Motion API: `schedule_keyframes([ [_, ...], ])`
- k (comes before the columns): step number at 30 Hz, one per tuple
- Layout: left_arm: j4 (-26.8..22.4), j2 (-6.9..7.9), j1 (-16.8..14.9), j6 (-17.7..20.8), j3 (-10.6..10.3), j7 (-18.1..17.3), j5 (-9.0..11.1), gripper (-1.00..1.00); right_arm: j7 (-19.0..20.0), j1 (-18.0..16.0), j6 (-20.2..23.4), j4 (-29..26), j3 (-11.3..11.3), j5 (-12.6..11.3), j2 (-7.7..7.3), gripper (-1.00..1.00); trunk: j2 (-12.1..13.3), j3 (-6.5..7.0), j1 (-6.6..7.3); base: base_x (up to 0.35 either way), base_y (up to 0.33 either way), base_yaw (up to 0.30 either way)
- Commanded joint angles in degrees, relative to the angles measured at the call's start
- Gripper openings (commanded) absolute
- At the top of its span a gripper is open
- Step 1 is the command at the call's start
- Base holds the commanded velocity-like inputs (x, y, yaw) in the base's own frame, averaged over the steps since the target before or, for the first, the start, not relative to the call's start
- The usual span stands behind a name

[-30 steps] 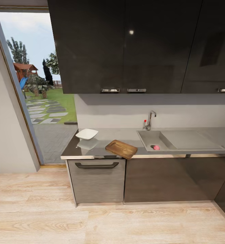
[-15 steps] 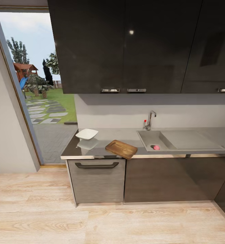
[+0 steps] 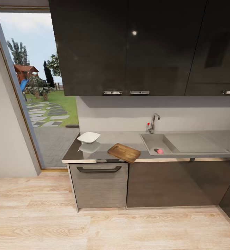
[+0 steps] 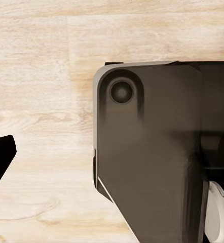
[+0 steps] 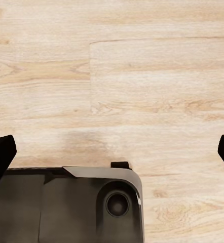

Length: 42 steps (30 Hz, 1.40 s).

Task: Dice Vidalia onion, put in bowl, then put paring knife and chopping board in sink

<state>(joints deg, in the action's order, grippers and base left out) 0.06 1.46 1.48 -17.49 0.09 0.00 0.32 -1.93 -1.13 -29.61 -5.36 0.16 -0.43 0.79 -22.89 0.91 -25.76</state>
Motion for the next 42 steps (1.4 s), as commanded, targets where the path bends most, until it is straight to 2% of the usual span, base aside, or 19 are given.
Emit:
schedule_keyframes([
  [1,0.01,-0.01,0.02,-0.18,0.0,0.0,0.03,1.0,-0.18,-0.01,-0.17,0.04,0.06,-0.03,0.01,1.0,-0.02,0.0,-0.02,0.0,0.0,0.0],
  [42,-0.03,-0.03,0.02,-0.18,0.0,0.0,0.03,1.0,-0.18,-0.01,-0.17,0.04,0.01,-0.01,0.0,1.0,-0.02,0.0,-0.02,0.0,0.0,0.0],
])
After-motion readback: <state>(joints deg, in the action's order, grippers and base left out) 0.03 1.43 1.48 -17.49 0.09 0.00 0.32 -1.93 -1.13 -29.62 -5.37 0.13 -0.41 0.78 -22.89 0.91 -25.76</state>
